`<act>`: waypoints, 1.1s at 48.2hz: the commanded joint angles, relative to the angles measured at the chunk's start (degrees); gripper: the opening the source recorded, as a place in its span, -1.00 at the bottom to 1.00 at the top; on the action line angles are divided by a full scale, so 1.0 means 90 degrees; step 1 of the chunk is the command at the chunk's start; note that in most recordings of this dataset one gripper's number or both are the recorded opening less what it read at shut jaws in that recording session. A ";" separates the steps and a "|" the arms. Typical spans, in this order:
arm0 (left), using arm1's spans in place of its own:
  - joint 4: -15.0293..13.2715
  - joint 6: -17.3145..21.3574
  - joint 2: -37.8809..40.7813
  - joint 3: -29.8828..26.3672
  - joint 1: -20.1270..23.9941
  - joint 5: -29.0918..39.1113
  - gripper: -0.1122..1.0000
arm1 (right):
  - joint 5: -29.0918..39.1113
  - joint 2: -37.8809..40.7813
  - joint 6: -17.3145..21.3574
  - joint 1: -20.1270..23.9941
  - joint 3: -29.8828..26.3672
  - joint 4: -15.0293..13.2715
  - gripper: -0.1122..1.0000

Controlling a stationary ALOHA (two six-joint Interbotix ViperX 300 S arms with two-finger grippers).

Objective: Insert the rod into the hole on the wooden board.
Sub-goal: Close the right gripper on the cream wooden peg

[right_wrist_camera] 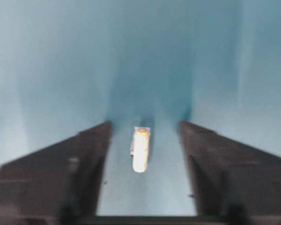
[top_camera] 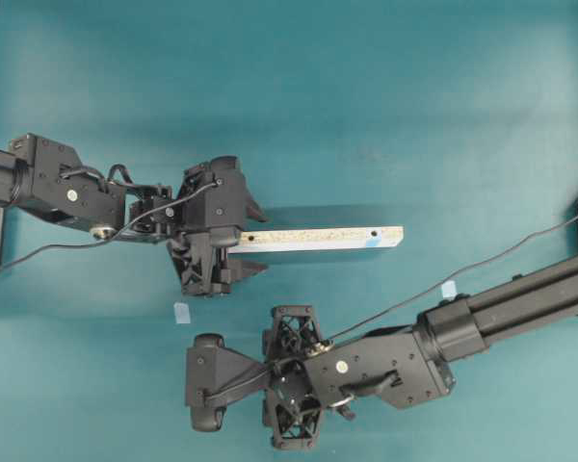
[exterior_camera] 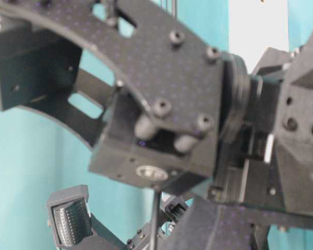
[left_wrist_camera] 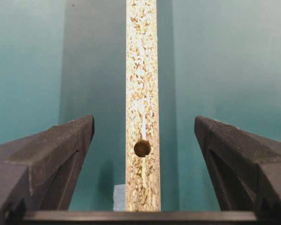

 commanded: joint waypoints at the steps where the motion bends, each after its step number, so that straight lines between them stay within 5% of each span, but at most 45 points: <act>1: 0.0000 -0.0059 -0.0127 -0.0059 -0.0039 -0.0049 0.98 | -0.0020 -0.0137 0.0000 0.0039 -0.0107 0.0010 0.13; 5: 0.0000 -0.0059 -0.0127 -0.0059 -0.0039 -0.0049 0.98 | -0.0020 -0.0137 0.0000 0.0049 -0.0107 0.0010 0.00; 43: 0.0000 -0.0059 -0.0137 -0.0059 -0.0078 -0.0049 0.98 | 0.0176 -0.0137 0.0000 0.0068 -0.0039 -0.0039 -0.08; 53: 0.0000 -0.0059 -0.0137 -0.0059 -0.0088 -0.0049 0.98 | 0.0137 -0.0137 0.0000 0.0059 -0.0020 -0.0049 -0.32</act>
